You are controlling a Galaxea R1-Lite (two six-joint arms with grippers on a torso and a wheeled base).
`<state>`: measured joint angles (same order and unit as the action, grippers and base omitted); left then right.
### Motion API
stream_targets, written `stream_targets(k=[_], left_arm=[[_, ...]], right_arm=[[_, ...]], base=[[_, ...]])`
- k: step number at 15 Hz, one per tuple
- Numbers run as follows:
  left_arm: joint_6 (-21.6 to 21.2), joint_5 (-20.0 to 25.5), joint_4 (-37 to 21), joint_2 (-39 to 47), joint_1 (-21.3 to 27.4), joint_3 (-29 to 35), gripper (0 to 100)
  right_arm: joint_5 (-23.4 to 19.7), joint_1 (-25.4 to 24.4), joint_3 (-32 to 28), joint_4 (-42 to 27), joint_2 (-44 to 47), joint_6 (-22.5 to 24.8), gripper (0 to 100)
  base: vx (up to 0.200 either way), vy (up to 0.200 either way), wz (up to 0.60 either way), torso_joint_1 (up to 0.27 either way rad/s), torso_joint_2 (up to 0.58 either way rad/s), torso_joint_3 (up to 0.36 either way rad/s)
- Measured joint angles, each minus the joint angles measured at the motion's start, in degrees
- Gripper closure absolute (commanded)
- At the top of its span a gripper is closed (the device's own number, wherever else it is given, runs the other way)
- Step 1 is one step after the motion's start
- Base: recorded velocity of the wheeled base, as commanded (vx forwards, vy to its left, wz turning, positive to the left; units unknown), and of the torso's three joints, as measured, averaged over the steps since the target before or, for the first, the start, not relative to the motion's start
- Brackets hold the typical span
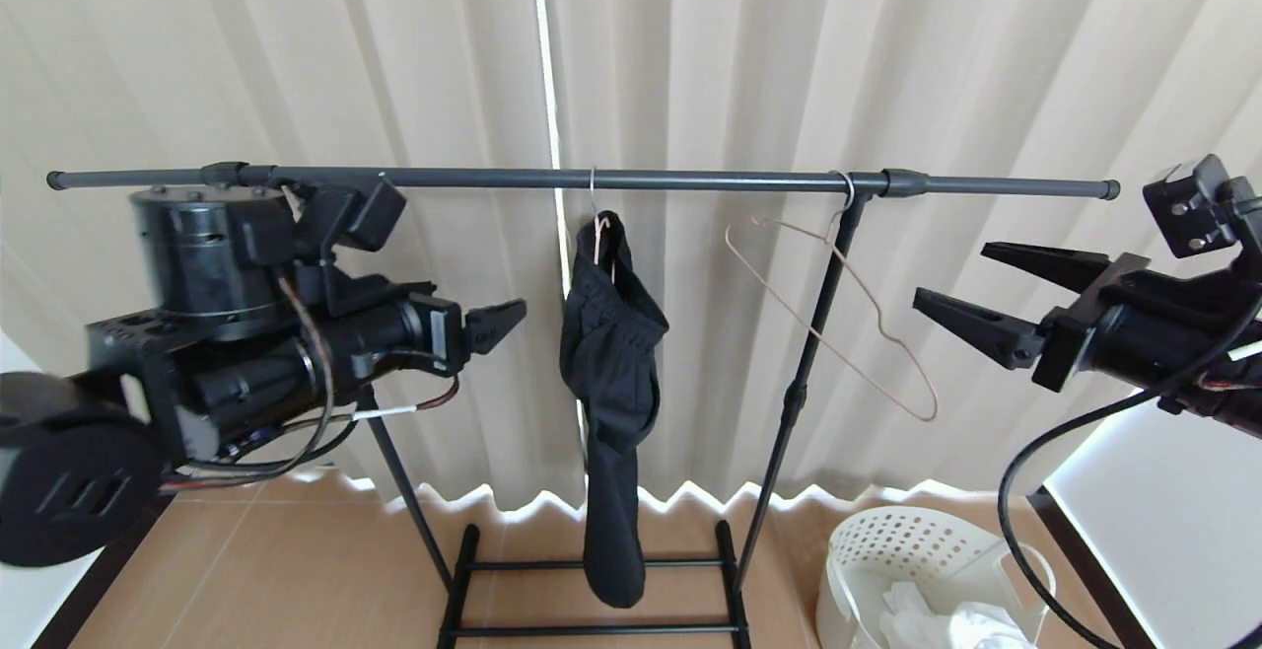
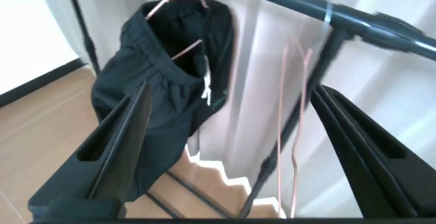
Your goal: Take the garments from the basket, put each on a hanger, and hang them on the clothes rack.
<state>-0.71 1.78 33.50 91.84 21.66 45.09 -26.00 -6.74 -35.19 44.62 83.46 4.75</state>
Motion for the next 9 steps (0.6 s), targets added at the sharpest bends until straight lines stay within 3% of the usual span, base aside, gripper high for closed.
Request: stream_targets(k=[5,9], left_arm=[[-0.38,-0.77,0.00,-20.49,0.46,-21.15,0],[-0.74,-0.96,-0.52,-36.63,0.71,-34.73,0]], right_arm=[[8.77,0.07,7.89,-13.03,-16.90,-2.93,0],[10.46,0.10,18.36,-22.54,-34.58,-3.56,0]], base=[[0.000,0.000,0.00,0.000,0.00,0.000],[0.000,0.000,0.00,0.000,0.00,0.000]])
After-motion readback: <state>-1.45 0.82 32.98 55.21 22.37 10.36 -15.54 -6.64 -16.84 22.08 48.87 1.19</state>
